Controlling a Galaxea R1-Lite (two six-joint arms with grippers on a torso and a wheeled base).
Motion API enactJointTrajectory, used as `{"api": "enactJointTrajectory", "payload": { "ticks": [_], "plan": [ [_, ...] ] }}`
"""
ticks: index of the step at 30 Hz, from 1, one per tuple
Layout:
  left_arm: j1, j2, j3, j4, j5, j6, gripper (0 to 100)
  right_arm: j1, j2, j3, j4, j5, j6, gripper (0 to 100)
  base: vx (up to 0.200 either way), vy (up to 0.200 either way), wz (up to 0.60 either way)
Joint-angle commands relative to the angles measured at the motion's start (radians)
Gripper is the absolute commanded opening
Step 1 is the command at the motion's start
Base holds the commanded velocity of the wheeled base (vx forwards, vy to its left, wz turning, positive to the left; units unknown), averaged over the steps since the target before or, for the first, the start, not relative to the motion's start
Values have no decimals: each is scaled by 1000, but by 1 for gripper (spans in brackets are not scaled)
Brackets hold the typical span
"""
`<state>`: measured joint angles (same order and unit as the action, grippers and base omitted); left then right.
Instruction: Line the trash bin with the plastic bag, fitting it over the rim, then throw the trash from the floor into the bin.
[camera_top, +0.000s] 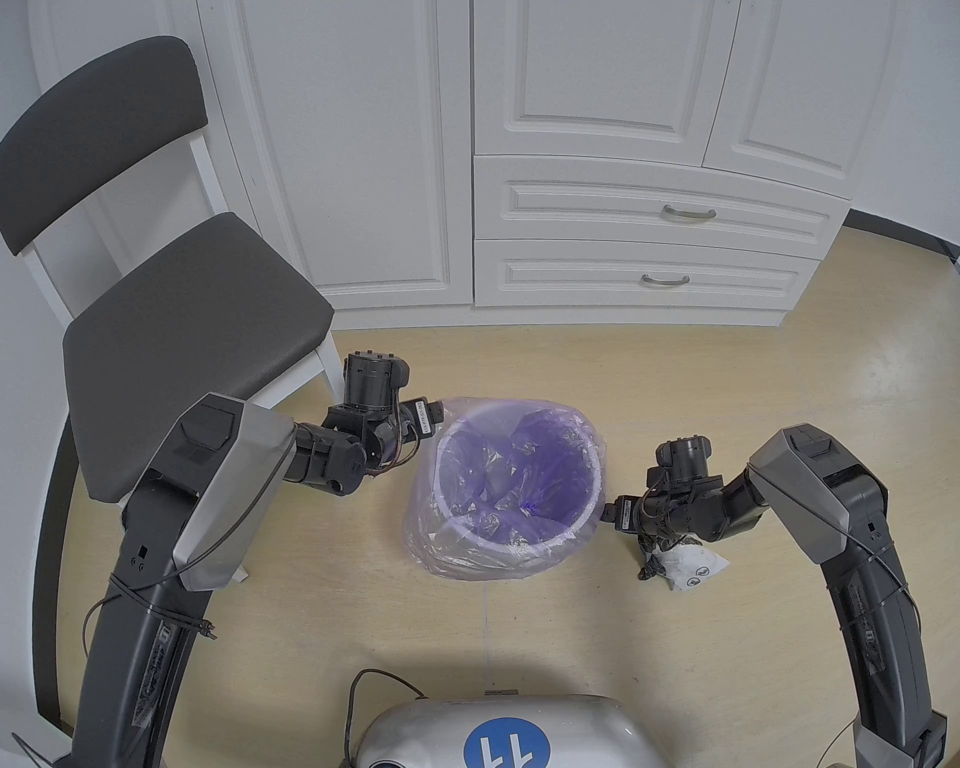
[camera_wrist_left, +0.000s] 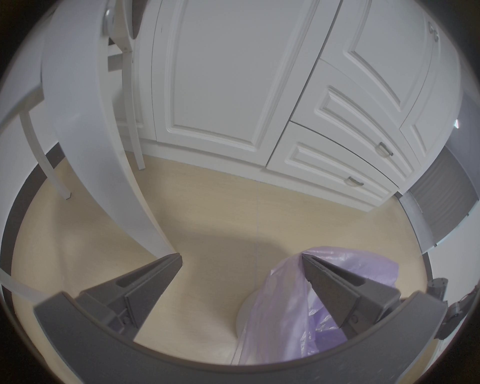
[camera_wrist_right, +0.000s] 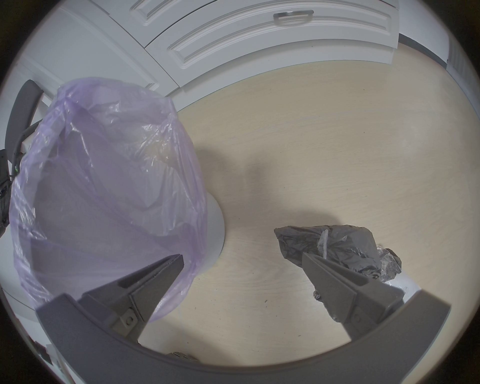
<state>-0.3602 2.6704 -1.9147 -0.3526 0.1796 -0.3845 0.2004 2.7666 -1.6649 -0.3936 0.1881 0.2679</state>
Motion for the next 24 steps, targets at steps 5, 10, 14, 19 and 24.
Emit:
{"api": "enactJointTrajectory", "payload": {
  "ticks": [5, 10, 14, 19, 24],
  "plan": [
    [33, 75, -47, 26, -12, -2, 100, 1, -2, 1, -1, 2, -1, 100, 0, 0, 0],
    [21, 147, -81, 29, -11, -1, 100, 1, -2, 1, -1, 1, 1, 100, 0, 0, 0],
    [15, 198, -85, 32, -11, -1, 100, 1, -1, 1, -1, 2, 1, 100, 0, 0, 0],
    [-5, 209, -85, 30, -5, -8, 100, -3, -2, -1, -1, 1, -1, 100, 0, 0, 0],
    [-22, 186, -85, 30, 18, -21, 100, -16, -24, 4, 1, 4, 1, 100, 0, 0, 0]
  ]
}}
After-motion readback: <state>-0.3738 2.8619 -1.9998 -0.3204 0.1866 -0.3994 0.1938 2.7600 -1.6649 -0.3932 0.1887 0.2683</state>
